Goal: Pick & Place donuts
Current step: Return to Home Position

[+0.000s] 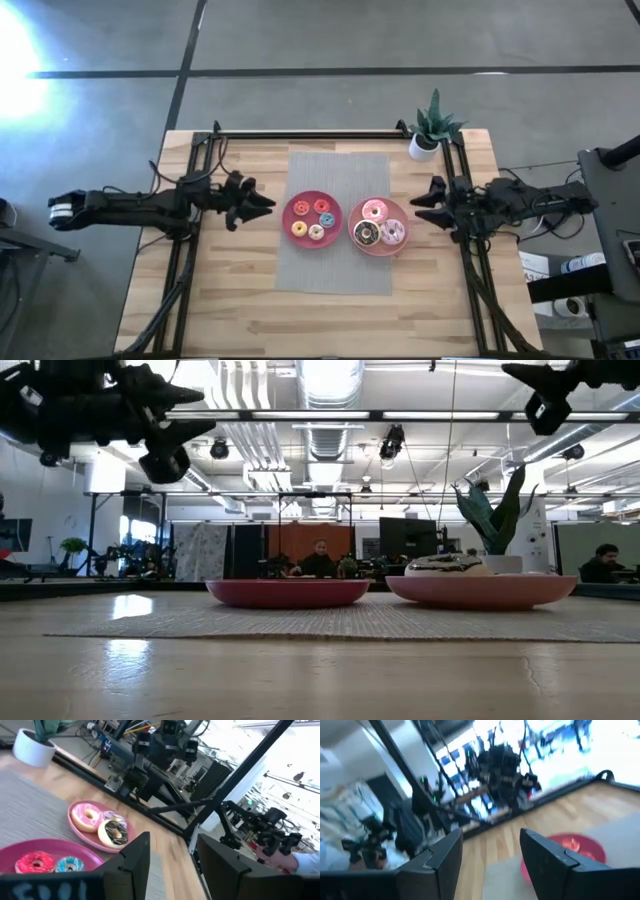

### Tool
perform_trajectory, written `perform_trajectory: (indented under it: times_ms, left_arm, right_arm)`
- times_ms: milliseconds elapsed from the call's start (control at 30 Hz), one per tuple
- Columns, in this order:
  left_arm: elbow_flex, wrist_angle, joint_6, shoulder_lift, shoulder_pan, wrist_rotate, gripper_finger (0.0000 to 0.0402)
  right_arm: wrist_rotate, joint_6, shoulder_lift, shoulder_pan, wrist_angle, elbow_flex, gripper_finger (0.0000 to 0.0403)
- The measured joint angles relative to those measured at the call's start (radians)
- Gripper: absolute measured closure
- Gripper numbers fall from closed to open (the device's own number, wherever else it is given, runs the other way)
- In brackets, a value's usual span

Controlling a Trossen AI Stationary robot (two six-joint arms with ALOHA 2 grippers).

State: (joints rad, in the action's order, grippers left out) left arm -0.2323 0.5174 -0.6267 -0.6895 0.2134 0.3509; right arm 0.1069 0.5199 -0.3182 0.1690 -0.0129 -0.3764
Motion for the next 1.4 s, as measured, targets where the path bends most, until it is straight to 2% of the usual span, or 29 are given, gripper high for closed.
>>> perform_trajectory:
  times_ms: [133, 267, 567, 667, 767, 900, 1233, 1400]
  left_arm:
    - [0.040, -0.005, 0.028, 0.042, 0.008, 0.007, 0.0265]
    - [0.082, -0.018, -0.004, 0.054, 0.008, 0.008, 0.0265]
    - [0.186, -0.045, -0.017, 0.055, 0.002, 0.007, 0.0265]
    - [0.222, -0.096, -0.017, 0.129, -0.014, 0.007, 0.0265]
    - [0.219, -0.281, -0.018, 0.219, -0.014, 0.001, 0.0265]
    - [0.223, -0.442, -0.018, 0.360, -0.020, 0.000, 0.0265]
    - [0.219, -0.448, -0.015, 0.679, -0.030, -0.010, 0.0265]
    - [0.221, -0.438, 0.006, 0.689, -0.042, 0.011, 0.0265]
  right_arm:
    - [0.059, -0.001, 0.099, 0.000, 0.014, 0.084, 0.0213]
    - [0.071, -0.001, 0.161, 0.001, 0.015, 0.164, 0.0213]
    - [0.072, -0.002, 0.177, 0.001, 0.015, 0.310, 0.0213]
    - [0.069, -0.001, 0.176, 0.001, 0.023, 0.357, 0.0213]
    - [0.069, -0.004, 0.151, 0.001, 0.063, 0.366, 0.0213]
    - [0.073, -0.004, 0.134, 0.001, 0.062, 0.366, 0.0213]
    - [0.075, -0.004, 0.133, 0.001, 0.062, 0.366, 0.0213]
    - [0.076, -0.004, 0.133, 0.001, 0.061, 0.366, 0.0213]
